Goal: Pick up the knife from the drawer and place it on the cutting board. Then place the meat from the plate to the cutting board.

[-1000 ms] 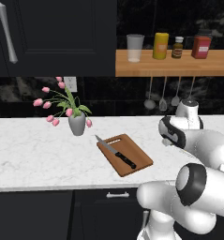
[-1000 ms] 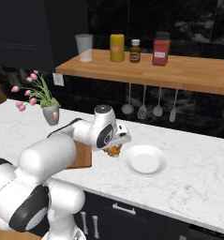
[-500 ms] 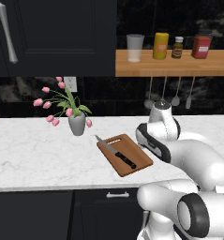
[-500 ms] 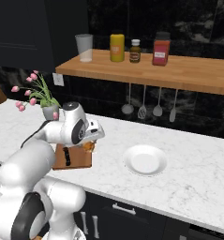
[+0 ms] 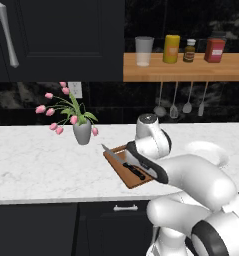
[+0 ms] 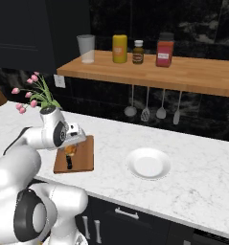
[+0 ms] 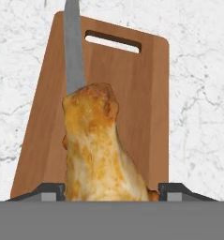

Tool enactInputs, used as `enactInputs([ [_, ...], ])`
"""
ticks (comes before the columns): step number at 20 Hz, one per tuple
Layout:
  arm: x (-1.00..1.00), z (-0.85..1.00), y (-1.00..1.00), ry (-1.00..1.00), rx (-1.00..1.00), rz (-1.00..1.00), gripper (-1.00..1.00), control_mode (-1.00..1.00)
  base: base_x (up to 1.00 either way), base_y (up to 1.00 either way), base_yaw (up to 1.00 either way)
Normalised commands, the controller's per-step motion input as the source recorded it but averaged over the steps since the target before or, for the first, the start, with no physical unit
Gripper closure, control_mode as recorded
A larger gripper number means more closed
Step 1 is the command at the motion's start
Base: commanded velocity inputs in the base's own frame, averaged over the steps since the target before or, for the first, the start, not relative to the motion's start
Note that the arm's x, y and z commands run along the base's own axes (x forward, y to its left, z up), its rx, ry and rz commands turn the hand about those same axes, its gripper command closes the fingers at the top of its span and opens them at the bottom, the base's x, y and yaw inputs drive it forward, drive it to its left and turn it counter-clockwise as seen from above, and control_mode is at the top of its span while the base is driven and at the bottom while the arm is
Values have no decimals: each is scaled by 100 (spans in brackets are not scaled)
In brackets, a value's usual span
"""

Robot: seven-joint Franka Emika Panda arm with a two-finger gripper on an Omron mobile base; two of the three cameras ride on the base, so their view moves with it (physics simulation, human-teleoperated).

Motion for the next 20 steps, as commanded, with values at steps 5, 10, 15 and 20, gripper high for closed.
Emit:
enactInputs([
  [5,19,-2,0,9,0,0,100,-100,0,0,0],
  [10,33,-26,0,4,2,0,100,-100,0,0,0],
  [15,13,-10,1,1,2,0,100,-100,0,0,0],
  [20,36,-13,0,0,0,0,100,-100,0,0,0],
])
